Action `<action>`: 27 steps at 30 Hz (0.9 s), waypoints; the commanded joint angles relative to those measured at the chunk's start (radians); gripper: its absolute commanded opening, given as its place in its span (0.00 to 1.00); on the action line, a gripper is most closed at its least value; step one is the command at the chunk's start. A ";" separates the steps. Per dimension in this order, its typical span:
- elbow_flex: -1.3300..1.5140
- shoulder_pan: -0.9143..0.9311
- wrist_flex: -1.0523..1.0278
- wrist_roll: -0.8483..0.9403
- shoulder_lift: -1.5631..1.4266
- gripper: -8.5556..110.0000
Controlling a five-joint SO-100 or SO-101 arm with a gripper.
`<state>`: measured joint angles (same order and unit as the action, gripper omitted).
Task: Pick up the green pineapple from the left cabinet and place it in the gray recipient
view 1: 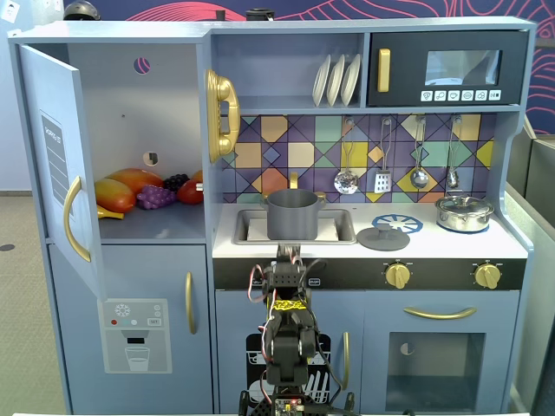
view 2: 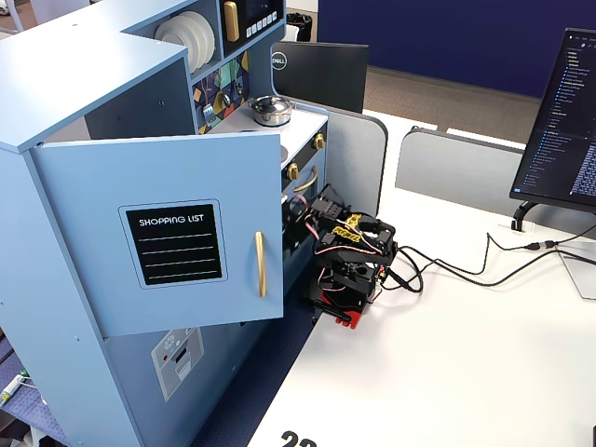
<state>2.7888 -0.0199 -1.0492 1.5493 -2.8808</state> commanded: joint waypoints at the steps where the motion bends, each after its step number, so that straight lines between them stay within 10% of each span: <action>1: 0.087 -0.003 0.124 -0.023 0.032 0.07; 27: 0.213 0.048 -0.482 -0.026 -0.298 0.08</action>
<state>3.0020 0.0276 -1.3530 1.5340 -3.1845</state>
